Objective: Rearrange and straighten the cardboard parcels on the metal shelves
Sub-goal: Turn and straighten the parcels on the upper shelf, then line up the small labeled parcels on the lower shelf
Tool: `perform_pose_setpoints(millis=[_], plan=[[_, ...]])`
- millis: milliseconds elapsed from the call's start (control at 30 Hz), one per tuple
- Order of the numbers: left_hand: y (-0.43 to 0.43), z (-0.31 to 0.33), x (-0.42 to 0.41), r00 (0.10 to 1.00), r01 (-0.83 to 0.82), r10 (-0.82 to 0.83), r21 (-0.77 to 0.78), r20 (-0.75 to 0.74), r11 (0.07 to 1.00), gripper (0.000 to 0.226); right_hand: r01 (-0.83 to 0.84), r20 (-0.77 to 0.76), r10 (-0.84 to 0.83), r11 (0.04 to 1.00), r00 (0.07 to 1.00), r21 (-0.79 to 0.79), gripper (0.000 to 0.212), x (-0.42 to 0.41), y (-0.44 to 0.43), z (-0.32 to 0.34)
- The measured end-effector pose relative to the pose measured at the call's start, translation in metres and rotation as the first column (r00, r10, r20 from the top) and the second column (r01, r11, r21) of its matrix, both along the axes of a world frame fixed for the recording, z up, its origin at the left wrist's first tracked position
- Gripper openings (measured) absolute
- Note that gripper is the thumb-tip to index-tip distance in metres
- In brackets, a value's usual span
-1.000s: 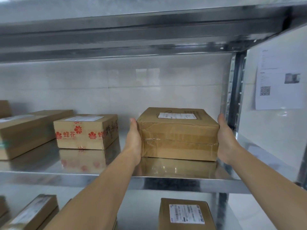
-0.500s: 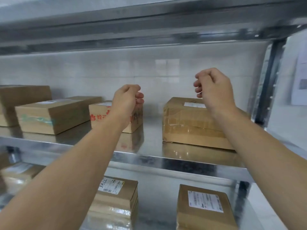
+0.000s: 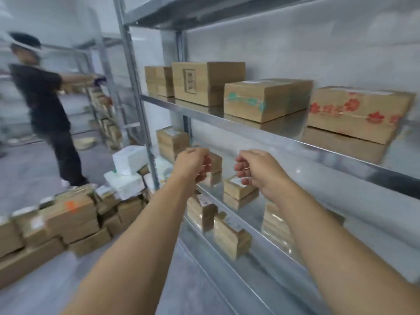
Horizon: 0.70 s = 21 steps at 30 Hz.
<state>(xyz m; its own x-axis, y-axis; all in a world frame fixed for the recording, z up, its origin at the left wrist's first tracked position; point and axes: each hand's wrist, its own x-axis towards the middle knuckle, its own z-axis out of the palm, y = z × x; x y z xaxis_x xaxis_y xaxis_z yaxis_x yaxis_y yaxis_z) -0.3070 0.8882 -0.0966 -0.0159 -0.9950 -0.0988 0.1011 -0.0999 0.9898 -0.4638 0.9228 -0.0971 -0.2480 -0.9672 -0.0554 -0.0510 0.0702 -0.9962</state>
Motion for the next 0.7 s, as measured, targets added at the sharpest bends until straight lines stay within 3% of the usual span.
perform_pose_setpoints(millis=[167,300,500,700], plan=[[-0.004,-0.05,0.098,0.976,-0.174,0.193,0.168,-0.105,0.97,0.016,-0.102,0.215,0.093,0.994,0.972,0.032,0.02,0.088,-0.023,-0.035],[-0.009,-0.073,0.153,0.927,-0.301,0.343,0.243,-0.153,0.922,0.016,-0.165,0.273,0.148,0.985,0.95,0.039,0.02,0.137,-0.046,-0.044],[-0.04,-0.078,0.189,0.891,-0.371,0.419,0.255,-0.172,0.893,0.012,-0.192,0.376,0.165,0.981,0.912,0.035,0.019,0.156,-0.099,-0.063],[-0.123,-0.077,0.197,0.881,-0.39,0.441,0.263,-0.172,0.882,0.011,-0.193,0.401,0.161,0.98,0.902,0.039,0.018,0.168,-0.184,-0.078]])
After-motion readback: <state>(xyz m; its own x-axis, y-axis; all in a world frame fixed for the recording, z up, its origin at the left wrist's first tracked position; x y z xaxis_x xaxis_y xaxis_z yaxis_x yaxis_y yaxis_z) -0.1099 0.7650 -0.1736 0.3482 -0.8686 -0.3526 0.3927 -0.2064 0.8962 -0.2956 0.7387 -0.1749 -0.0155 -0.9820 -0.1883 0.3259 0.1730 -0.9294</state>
